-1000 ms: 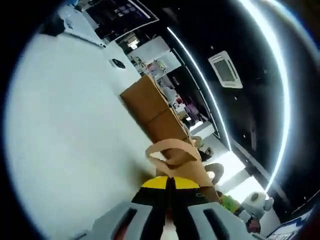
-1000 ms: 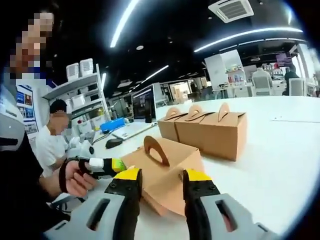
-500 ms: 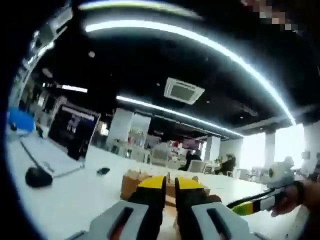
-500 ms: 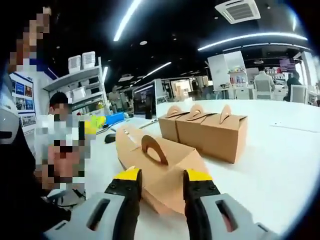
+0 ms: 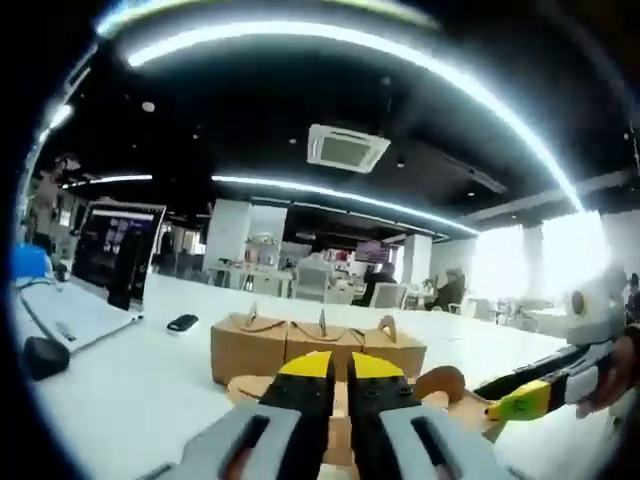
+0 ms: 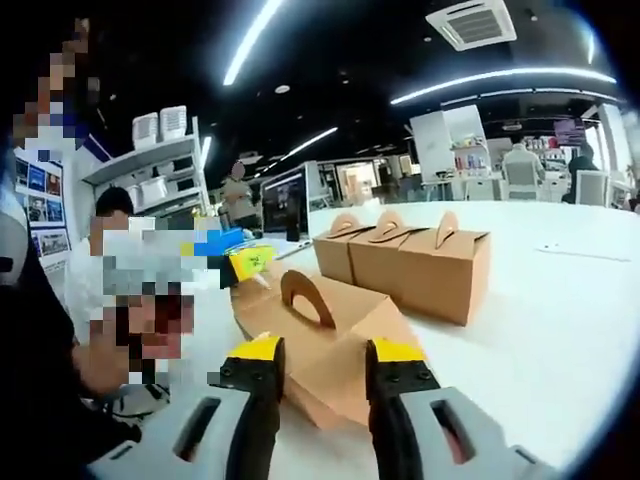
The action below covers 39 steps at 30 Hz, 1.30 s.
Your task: Pick up one paper box from the group, open the paper box, and remove the item inside
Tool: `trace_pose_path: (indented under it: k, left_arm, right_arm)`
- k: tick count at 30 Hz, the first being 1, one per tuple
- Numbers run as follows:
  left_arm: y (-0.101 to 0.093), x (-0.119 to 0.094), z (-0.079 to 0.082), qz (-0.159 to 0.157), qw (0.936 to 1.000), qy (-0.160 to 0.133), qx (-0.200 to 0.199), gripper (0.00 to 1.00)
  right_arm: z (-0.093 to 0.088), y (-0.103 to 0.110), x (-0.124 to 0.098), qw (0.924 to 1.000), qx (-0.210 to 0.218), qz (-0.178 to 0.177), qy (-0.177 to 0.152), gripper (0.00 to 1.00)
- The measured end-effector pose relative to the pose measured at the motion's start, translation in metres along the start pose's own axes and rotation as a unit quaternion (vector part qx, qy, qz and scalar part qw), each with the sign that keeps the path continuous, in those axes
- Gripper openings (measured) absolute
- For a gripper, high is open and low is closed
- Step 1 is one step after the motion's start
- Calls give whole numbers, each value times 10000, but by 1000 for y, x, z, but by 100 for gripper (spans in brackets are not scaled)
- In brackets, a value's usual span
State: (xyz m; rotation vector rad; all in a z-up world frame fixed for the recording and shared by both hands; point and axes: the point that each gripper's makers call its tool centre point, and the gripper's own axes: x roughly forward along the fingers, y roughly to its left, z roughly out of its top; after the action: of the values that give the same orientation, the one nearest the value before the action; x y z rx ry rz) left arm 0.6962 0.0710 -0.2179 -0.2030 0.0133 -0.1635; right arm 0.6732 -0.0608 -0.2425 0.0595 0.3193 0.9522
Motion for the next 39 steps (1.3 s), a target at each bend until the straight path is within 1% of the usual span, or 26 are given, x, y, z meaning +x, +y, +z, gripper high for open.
trace_pose_path:
  k: [3,6,9,14,16,19,21,22,25,27,31,33,36,39]
  left_arm:
    - [6,3,-15,39,9994,254,-213,4]
    - [4,3,-25,70,9994,313,-87,4]
    - [1,3,-30,64,9992,393,-51,4]
    - [-2,2,-36,-19,9986,504,-173,4]
    - [-8,2,-45,-164,9969,700,-330,4]
    - [-6,1,-50,-113,9966,721,-393,4]
    - [-6,-1,-52,-133,9953,741,-609,4]
    - [-6,-1,-53,-139,9950,746,-647,4]
    - [-7,-1,-53,-159,9948,773,-649,4]
    - [-6,-1,-54,-227,9949,803,-569,4]
    - [-1,-2,-54,-306,9938,806,-697,4]
    - [7,-4,-47,-203,9947,653,-773,4]
    - [17,-8,-31,-74,9949,351,-941,7]
    - [15,-11,-17,-159,9955,212,-906,8]
  right_arm:
    - [0,0,1,10000,37,38,-14,33]
    - [0,0,1,10000,58,74,-16,33]
    - [0,0,1,9999,74,87,-17,33]
    - [0,0,2,9999,113,129,-22,33]
    - [0,0,2,9998,108,141,-22,33]
    - [0,0,2,9999,96,137,-6,32]
    - [0,0,2,9999,94,128,5,32]
    - [0,0,2,9999,88,127,15,32]
    - [0,0,2,9999,82,134,40,32]
    - [-1,0,2,9998,84,149,53,32]
    - [-2,0,1,9998,111,141,4,32]
    - [-2,0,1,9999,113,117,-11,32]
    - [-1,0,1,9999,72,98,31,32]
    - [-1,1,1,9999,8,80,88,32]
